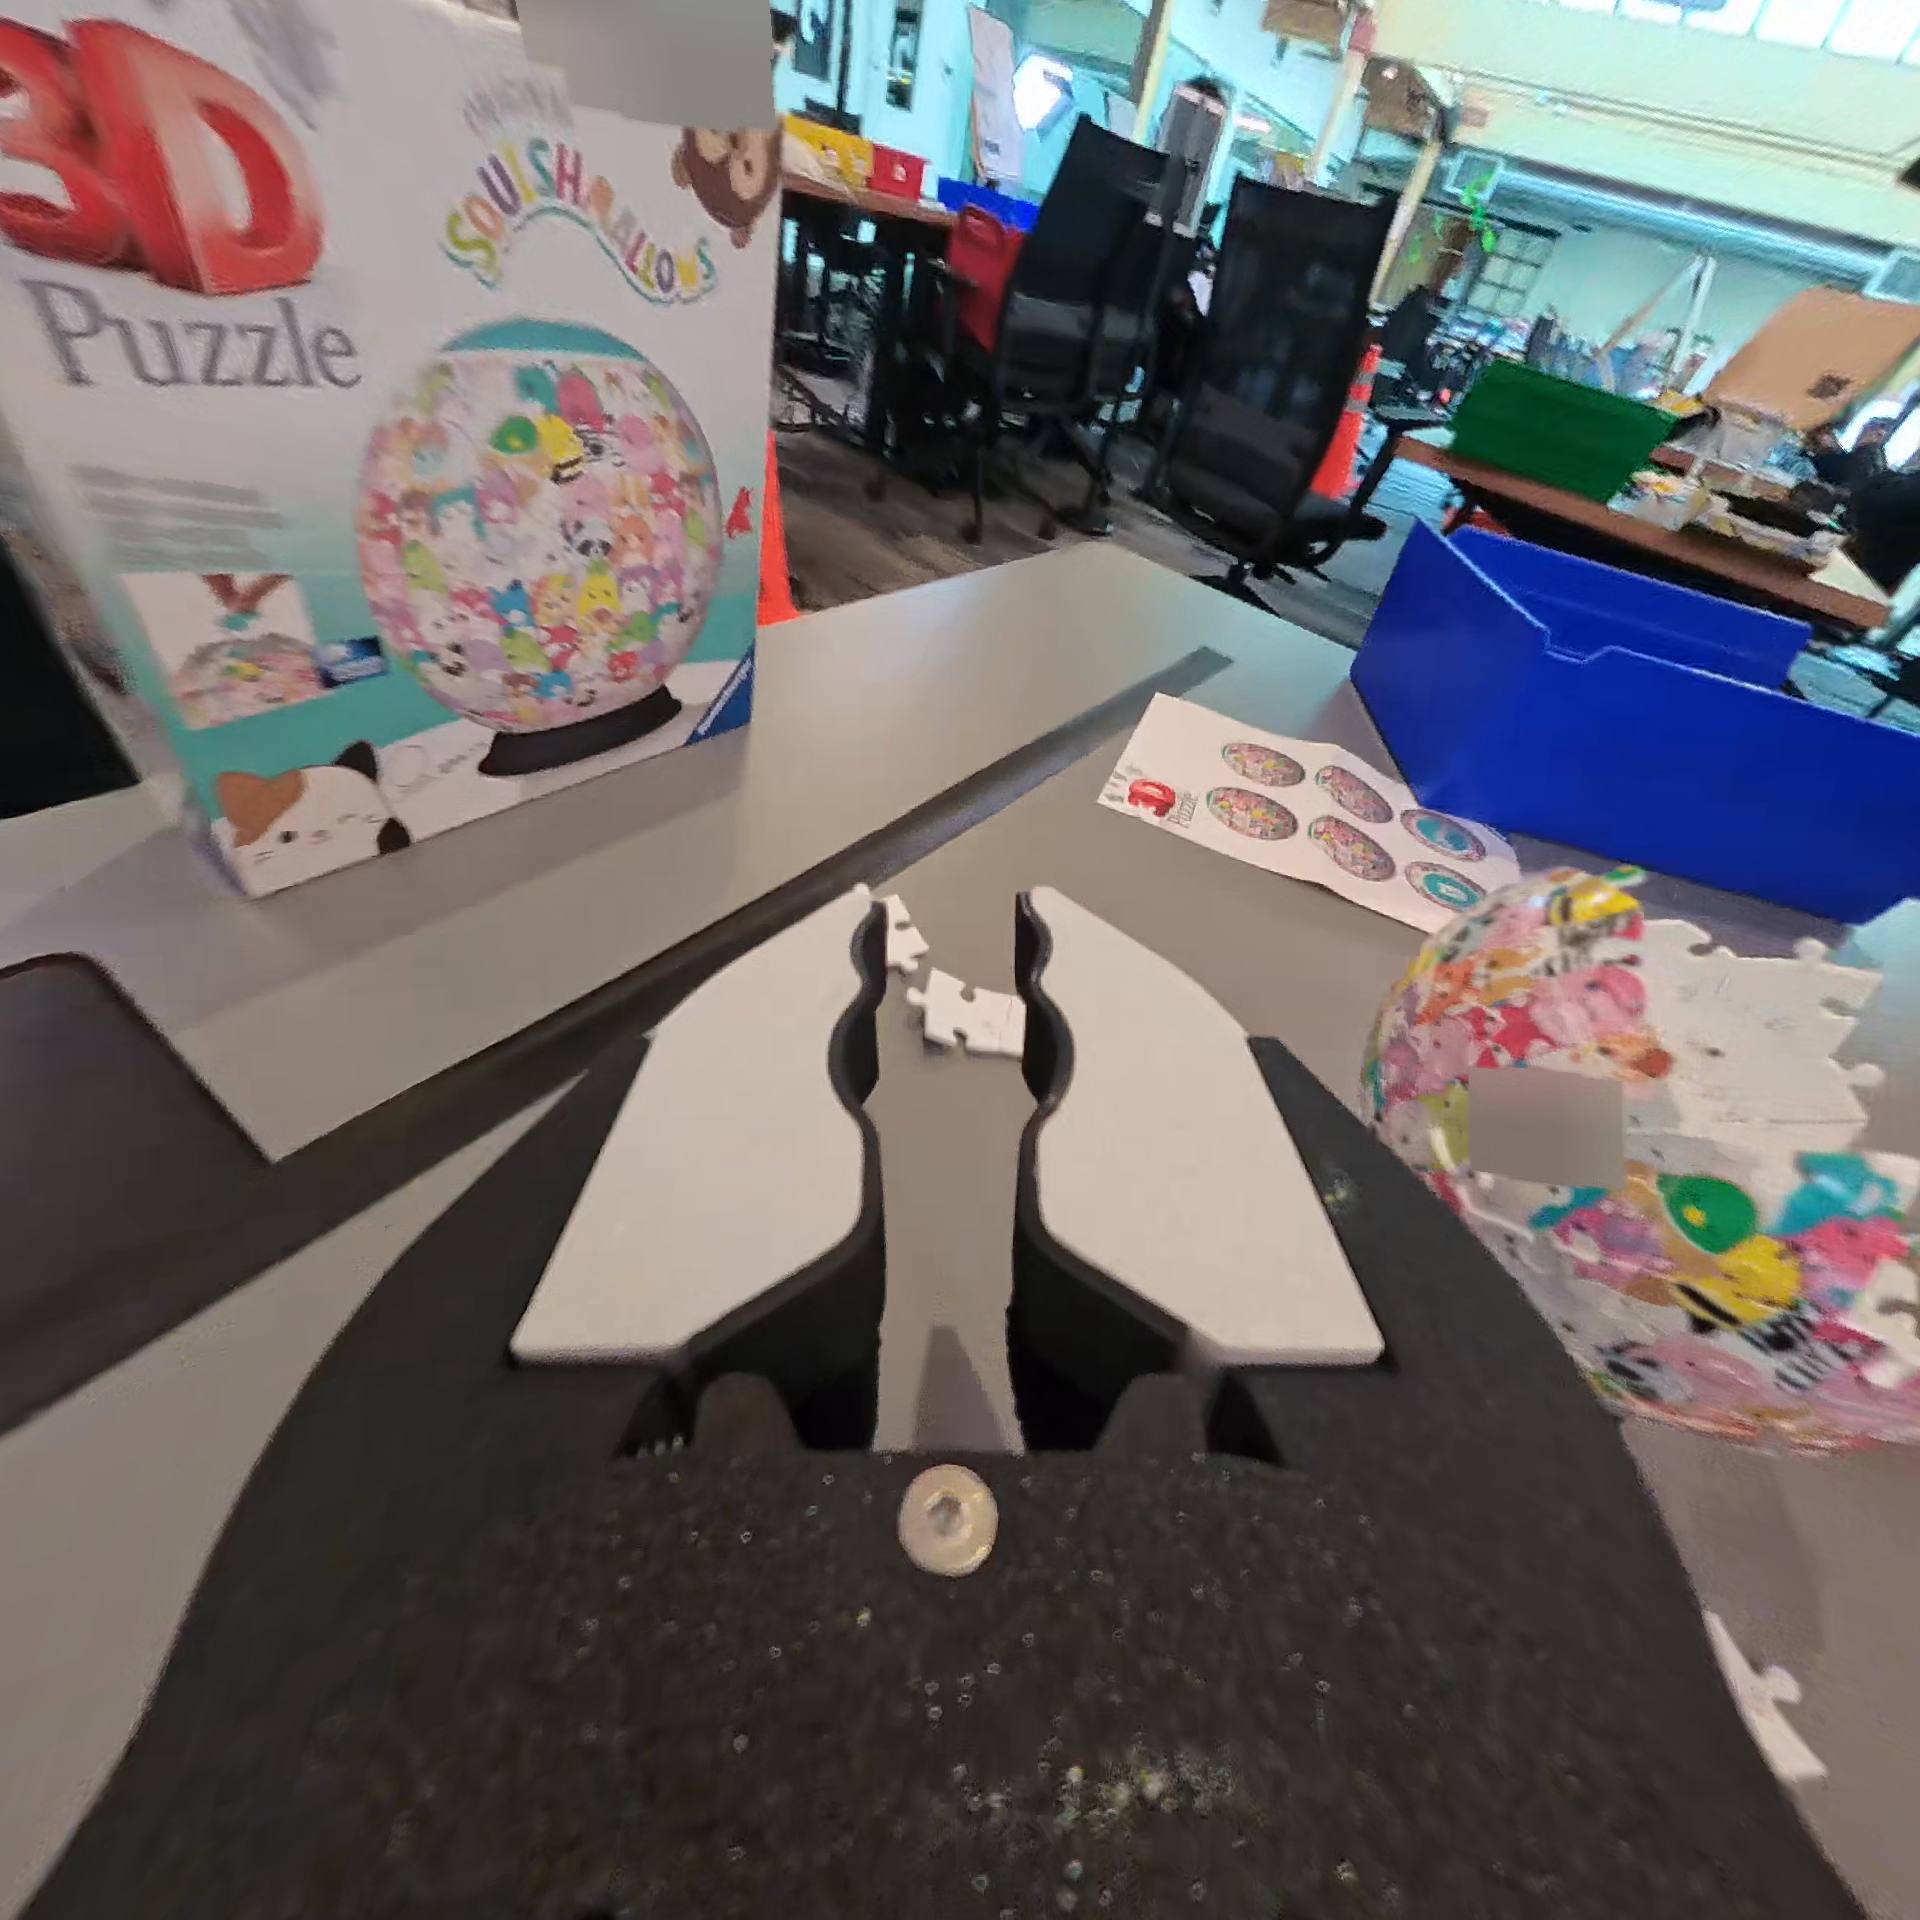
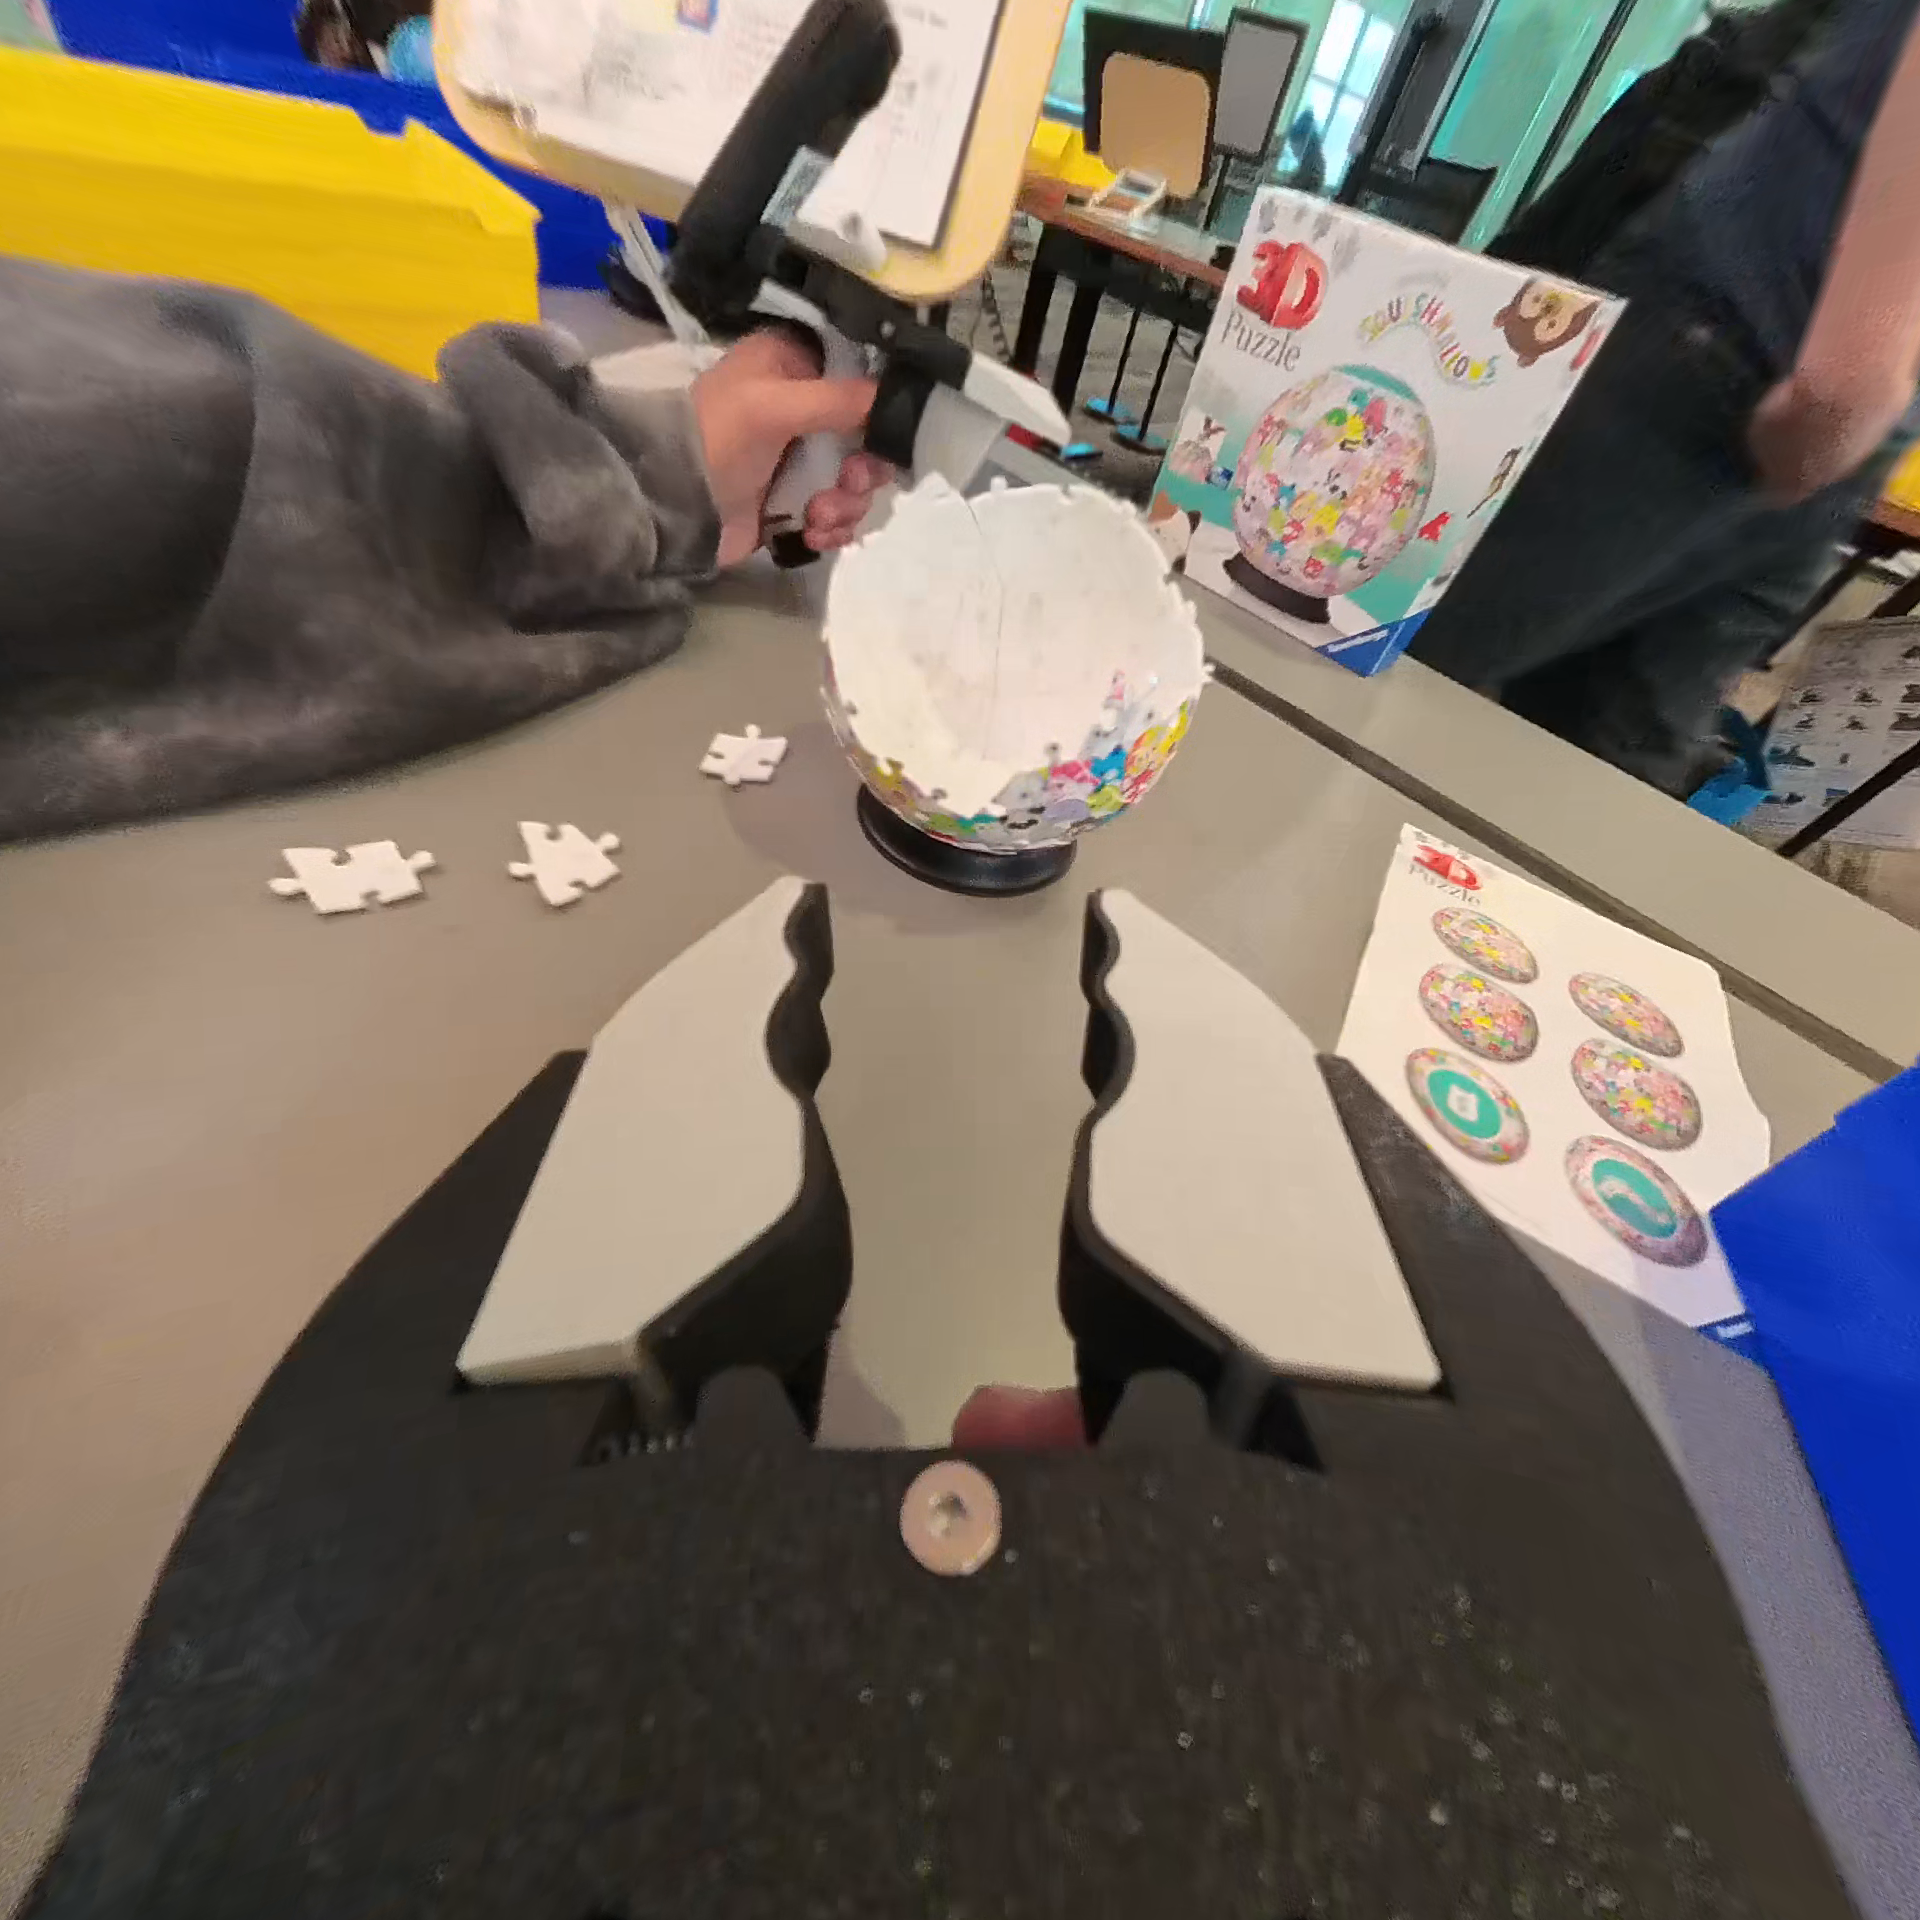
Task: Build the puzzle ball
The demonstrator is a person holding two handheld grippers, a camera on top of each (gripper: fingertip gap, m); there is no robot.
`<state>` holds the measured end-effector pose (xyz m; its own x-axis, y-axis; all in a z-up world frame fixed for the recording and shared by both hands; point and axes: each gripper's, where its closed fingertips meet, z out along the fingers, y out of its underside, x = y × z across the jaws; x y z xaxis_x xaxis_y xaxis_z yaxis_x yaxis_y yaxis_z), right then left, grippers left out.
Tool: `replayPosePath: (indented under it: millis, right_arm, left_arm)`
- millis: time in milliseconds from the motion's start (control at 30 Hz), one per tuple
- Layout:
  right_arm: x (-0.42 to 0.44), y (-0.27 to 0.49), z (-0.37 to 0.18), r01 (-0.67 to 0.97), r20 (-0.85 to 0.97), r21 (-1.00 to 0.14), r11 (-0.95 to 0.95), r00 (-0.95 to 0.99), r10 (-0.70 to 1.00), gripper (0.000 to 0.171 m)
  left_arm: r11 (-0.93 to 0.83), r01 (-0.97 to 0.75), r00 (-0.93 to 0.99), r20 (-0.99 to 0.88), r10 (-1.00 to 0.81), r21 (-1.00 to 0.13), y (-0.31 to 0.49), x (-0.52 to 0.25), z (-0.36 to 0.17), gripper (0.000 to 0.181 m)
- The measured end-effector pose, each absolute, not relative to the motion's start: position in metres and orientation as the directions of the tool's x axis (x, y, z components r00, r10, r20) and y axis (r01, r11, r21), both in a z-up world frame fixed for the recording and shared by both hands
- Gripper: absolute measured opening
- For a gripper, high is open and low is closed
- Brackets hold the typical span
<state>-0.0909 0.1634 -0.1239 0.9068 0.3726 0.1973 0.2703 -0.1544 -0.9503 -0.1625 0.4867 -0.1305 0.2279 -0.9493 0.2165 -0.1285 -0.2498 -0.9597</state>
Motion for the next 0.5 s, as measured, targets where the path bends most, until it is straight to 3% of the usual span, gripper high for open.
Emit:
replayPosePath:
  millis: [133,267,367,500]
  right_arm:
    - [-0.089,0.157,-0.116,0.206,0.142,-0.968,-0.143,0.92,0.365,0.047]
    - [-0.083,0.173,-0.114,0.311,0.253,-0.943,-0.115,0.9,0.355,0.045]
    - [-0.093,0.202,-0.109,0.376,0.3,-0.921,-0.103,0.853,0.428,0.052]
    - [-0.089,0.253,-0.116,0.422,0.316,-0.896,-0.138,0.824,0.47,0.061]
  left_arm:
    - [-0.263,-0.103,0.222,0.236,-0.946,-0.959,0.451,-0.188,-0.12,0.024]
    - [-0.206,-0.068,0.205,0.188,-0.96,-0.976,0.418,-0.195,-0.09,0.018]
    - [-0.214,-0.183,0.083,0.202,-0.976,-0.959,0.38,-0.182,-0.083,0.025]
    - [-0.111,-0.331,0.054,0.098,-0.994,-0.937,0.341,-0.177,-0.096,0.027]
